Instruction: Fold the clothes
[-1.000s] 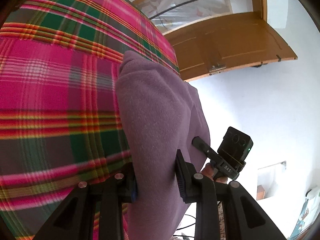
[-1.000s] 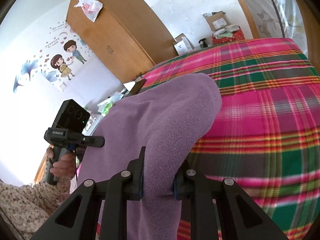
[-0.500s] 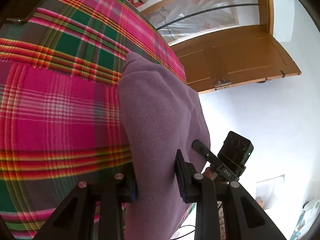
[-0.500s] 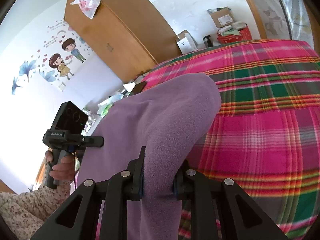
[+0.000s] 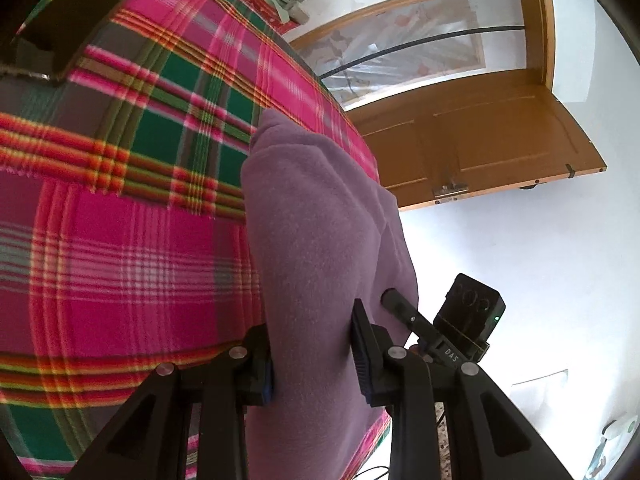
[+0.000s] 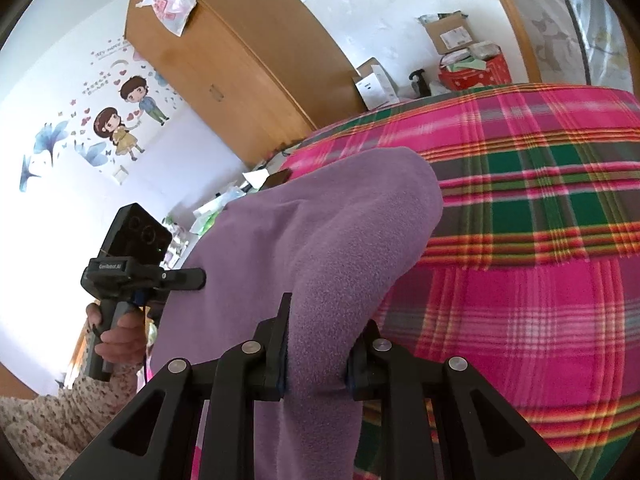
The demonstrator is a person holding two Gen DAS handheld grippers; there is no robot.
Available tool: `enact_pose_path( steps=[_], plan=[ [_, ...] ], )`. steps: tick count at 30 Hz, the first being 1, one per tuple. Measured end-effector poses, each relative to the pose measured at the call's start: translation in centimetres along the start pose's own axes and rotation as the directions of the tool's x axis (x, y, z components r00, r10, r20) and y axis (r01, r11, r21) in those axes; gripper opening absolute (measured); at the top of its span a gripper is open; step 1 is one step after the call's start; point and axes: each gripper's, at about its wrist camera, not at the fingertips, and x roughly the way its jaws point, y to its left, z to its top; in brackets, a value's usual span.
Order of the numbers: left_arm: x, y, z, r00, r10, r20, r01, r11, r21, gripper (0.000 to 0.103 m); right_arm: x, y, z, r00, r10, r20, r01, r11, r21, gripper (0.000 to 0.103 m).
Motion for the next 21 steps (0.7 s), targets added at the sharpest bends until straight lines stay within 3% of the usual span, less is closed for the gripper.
enact_pose_path(
  steps=[10,21],
  plan=[
    [-3.3,0.3,-1.1,0.999,0.039,0.019,-0.039,0.999,0.012,0.032,2.3,0.2,1.8,1.0,0.006,0.001,-0.006,1.0,0.007,0.021],
    [-5.3,3.5,-0.6,0.998,0.059,0.011,-0.059,0.998,-0.014,0.032,5.0,-0.2,3.4,1.0,-0.005,0.003,0.004,0.999,0.041,0.021]
  ],
)
